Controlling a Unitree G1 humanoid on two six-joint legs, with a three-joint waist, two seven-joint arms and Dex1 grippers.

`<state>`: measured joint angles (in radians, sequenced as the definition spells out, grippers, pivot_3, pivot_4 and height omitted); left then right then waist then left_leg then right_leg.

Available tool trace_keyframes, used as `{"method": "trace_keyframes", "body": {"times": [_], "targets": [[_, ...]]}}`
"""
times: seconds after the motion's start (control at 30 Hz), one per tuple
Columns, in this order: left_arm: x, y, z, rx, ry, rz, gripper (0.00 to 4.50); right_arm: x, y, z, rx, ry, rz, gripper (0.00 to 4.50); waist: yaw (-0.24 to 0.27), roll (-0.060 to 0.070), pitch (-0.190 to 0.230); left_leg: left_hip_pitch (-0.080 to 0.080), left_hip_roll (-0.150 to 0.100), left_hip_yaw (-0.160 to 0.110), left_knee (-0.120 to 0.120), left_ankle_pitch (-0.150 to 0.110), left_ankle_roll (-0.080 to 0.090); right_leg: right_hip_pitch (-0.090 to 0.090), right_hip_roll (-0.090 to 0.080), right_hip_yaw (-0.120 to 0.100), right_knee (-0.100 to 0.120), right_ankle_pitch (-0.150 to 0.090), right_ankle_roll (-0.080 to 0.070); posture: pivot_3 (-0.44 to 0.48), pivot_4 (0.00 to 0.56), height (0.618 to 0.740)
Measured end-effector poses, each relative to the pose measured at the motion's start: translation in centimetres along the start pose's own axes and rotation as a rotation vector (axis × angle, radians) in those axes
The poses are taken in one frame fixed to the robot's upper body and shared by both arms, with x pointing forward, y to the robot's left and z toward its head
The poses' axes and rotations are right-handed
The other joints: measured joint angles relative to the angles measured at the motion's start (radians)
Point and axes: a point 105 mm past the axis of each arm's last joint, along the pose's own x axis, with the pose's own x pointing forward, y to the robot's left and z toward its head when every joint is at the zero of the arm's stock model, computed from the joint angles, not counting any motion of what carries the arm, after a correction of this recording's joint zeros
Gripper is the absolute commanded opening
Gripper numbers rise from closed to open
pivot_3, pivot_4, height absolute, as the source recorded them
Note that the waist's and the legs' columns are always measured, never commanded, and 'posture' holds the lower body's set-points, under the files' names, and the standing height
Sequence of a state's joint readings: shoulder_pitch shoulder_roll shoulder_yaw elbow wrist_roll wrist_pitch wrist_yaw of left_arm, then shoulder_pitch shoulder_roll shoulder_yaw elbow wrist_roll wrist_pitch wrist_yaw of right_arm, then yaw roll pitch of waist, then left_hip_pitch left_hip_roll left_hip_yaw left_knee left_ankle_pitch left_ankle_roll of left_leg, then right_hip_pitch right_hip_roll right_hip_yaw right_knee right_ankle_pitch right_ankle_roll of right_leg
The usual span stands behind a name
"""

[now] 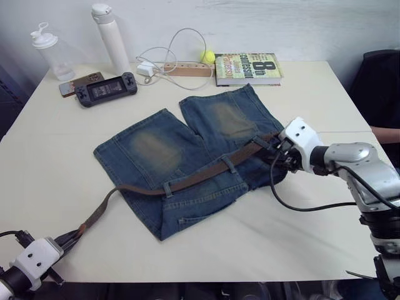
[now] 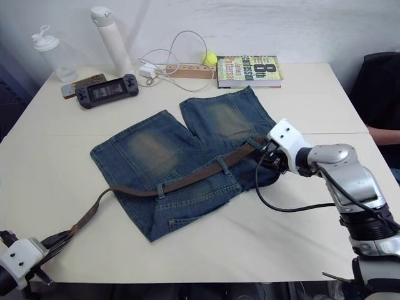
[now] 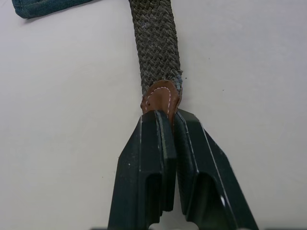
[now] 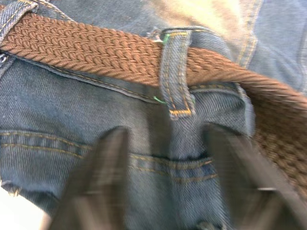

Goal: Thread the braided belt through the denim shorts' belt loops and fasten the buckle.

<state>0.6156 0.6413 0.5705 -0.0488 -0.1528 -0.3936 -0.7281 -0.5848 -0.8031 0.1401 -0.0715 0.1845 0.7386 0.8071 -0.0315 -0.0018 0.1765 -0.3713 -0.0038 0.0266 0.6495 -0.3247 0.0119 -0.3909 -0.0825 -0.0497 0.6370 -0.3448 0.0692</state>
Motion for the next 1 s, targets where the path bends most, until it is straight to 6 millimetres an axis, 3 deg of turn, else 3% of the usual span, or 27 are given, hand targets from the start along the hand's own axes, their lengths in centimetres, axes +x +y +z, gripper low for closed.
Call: {"method": "trace_keyframes", "body": {"times": [0.07,0.43,0.8,1.0], "targets": [[0.0,0.0,0.1,0.002,-0.001,0.003,0.0,0.6,-0.2,-0.7,-0.018,0.015,-0.01,0.02,0.001,0.0,0.0,0.0,0.0,0.0,0.0,0.0,0.0,0.0,0.0,0.0,0.0,0.0,0.0,0.0,0.15,0.735],[-0.4,-0.2,-0.1,-0.008,0.019,0.015,0.0,1.5,-2.7,-1.8,-0.199,0.029,-0.129,0.02,0.001,0.0,0.0,0.0,0.0,0.002,0.001,0.001,-0.001,0.0,0.0,0.001,0.001,0.0,0.0,0.0,0.15,0.735],[-2.5,-0.4,-1.6,0.002,0.08,0.013,0.0,0.5,-6.6,-1.8,-0.28,0.051,-0.261,0.02,0.001,0.0,0.0,0.0,0.0,0.005,0.002,0.0,-0.001,-0.001,0.0,0.001,0.001,0.0,0.0,0.0,0.15,0.735],[-4.2,-0.1,-3.0,-0.006,0.13,0.042,0.0,0.4,-6.9,-2.1,-0.268,0.062,-0.284,0.02,-0.001,0.0,0.0,0.001,0.0,0.006,0.002,0.0,0.0,-0.001,0.0,0.001,0.003,0.0,0.0,0.0,0.15,0.735]]}}
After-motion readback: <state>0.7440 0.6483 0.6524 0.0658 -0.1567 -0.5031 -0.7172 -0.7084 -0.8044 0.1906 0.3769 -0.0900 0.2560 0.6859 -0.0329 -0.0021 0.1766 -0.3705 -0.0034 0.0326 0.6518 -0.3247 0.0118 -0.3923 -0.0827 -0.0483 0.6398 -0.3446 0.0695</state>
